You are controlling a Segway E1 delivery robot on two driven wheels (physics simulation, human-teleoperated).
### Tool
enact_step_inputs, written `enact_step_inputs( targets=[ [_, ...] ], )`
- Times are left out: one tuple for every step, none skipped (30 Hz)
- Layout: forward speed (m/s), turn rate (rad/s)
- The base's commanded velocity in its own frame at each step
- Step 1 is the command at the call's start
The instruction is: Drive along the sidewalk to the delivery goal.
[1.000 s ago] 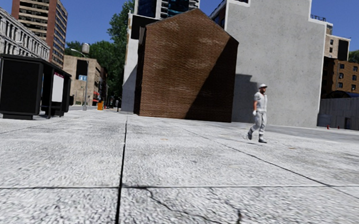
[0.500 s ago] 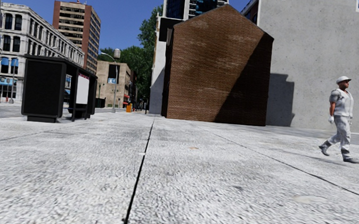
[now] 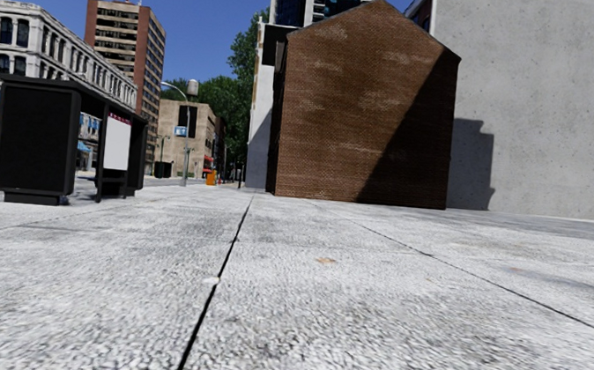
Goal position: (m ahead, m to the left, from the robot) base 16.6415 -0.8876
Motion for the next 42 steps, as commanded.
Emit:
enact_step_inputs(
  targets=[
    [2.0, 0.0],
    [2.0, 0.0],
    [2.0, 0.0],
    [2.0, 0.0],
    [2.0, 0.0],
    [2.0, 0.0],
    [2.0, 0.0],
    [2.0, 0.0],
    [2.0, 0.0],
    [2.0, 0.0],
    [2.0, 0.0],
    [2.0, 0.0],
    [2.0, 0.0],
    [2.0, 0.0],
    [2.0, 0.0],
    [2.0, 0.0],
    [2.0, 0.0],
    [2.0, 0.0],
    [2.0, 0.0],
    [2.0, 0.0],
    [2.0, 0.0],
    [2.0, 0.0],
    [2.0, 0.0],
    [2.0, 0.0],
    [2.0, 0.0],
    [2.0, 0.0],
    [2.0, 0.0],
    [2.0, 0.0],
    [2.0, 0.0],
    [2.0, 0.0],
    [2.0, 0.0],
    [2.0, 0.0],
    [2.0, 0.0],
    [2.0, 0.0],
    [2.0, 0.0],
    [2.0, 0.0],
    [2.0, 0.0],
    [2.0, 0.0],
    [2.0, 0.0],
    [2.0, 0.0],
    [2.0, 0.0],
    [2.0, 0.0]
  ],
)
